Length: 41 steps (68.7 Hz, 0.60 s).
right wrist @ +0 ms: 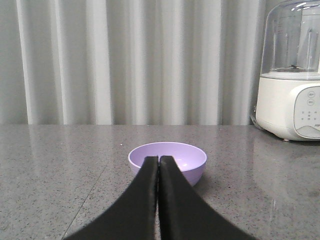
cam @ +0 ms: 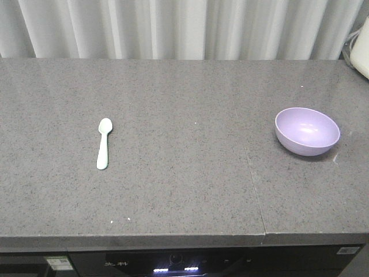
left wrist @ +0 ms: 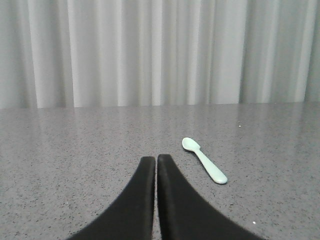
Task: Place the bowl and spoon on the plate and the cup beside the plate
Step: 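Lower both grippers above the pale green spoon and lavender bowl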
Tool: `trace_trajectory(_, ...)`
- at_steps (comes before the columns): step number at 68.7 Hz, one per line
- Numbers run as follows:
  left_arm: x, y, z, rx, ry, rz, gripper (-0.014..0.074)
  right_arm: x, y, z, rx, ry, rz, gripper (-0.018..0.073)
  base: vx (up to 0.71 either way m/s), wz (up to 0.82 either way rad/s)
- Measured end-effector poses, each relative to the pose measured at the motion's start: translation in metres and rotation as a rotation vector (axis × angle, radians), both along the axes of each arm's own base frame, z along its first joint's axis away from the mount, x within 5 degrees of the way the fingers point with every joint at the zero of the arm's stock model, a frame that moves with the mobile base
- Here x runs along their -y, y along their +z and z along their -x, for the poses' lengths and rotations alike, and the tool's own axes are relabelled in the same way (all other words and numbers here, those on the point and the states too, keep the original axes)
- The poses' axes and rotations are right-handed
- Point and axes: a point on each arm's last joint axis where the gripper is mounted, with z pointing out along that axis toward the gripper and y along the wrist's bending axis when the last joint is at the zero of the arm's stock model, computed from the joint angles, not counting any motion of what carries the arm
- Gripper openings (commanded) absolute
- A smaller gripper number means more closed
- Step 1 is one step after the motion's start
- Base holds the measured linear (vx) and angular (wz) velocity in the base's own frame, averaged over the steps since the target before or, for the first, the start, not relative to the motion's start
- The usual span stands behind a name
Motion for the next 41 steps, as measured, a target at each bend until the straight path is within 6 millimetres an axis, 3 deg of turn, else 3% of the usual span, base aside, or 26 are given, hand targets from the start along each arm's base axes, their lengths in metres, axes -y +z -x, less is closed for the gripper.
trace_trajectory(41, 0.0, 0.0, 0.0, 0.0, 0.0, 0.0, -0.0006, 0.0, 0.0, 0.0, 0.0, 0.0, 0.0, -0.0011, 0.04, 0.0)
